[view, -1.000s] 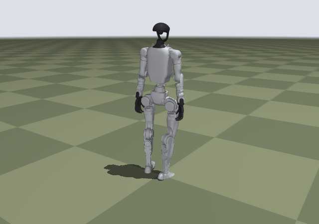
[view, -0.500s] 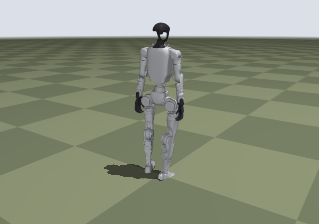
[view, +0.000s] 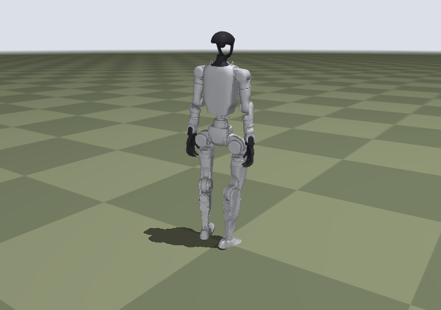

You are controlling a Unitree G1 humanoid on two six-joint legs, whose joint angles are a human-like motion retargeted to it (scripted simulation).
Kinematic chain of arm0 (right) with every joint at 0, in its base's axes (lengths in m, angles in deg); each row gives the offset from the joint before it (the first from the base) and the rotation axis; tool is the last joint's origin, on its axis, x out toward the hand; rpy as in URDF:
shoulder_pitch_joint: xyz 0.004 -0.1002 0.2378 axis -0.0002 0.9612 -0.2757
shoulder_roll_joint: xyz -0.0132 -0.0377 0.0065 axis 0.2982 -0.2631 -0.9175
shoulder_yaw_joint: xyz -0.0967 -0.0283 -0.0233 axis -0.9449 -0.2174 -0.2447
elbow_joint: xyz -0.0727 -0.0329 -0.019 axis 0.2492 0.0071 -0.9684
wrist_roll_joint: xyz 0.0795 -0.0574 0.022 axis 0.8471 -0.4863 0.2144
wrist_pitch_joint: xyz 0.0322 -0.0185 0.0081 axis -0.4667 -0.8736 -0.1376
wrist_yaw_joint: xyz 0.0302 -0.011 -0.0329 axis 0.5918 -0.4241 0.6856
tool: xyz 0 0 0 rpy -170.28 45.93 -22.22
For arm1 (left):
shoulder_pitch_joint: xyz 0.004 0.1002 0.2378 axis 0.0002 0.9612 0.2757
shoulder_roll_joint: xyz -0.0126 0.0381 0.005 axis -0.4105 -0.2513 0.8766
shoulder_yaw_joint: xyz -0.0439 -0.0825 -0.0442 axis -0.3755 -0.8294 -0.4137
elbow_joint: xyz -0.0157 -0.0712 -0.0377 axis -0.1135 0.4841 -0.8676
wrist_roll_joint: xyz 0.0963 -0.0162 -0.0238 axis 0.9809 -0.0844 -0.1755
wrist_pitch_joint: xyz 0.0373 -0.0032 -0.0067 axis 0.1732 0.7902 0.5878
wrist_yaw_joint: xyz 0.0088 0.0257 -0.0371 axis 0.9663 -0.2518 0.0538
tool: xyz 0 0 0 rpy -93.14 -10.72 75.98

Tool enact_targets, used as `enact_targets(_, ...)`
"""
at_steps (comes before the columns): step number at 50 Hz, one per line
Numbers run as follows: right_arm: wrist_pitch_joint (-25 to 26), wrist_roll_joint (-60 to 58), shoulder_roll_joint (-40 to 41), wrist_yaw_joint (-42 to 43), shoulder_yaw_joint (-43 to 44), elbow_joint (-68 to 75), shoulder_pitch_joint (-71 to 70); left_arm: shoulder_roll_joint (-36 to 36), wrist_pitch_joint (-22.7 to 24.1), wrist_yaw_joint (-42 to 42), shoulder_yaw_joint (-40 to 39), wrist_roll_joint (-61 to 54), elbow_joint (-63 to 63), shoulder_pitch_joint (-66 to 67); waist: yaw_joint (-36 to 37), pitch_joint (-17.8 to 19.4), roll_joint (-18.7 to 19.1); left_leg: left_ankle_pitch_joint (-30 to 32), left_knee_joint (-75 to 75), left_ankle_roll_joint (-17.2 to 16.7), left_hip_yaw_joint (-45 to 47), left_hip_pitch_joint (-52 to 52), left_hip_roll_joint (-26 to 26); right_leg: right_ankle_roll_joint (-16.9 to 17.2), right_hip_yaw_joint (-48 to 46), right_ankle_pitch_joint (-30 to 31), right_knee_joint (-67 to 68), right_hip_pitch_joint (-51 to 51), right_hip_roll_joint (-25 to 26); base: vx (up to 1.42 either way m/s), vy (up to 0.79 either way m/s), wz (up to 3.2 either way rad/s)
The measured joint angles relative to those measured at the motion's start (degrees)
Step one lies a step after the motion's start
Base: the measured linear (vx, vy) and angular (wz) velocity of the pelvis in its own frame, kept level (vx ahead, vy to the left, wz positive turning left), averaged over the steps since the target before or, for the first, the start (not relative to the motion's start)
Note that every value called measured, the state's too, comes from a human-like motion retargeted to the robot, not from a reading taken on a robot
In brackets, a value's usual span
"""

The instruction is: Upper body actions

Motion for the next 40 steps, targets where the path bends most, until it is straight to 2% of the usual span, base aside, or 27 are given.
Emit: enact_targets(40, -0.05, -0.11, -0.10, -0.04, -0.08, 0.08, -0.06, -0.07, 0.04, 0.04, 0.16, 0.14, 0.05, -0.07, 0.12, -0.09, -0.09, 0.02, 0.08, 0.00, -0.12, -0.04, 0.00, 0.02, -0.06, 0.03, 0.04, 0.01, -0.10, 0.00, 0.00, 0.00)
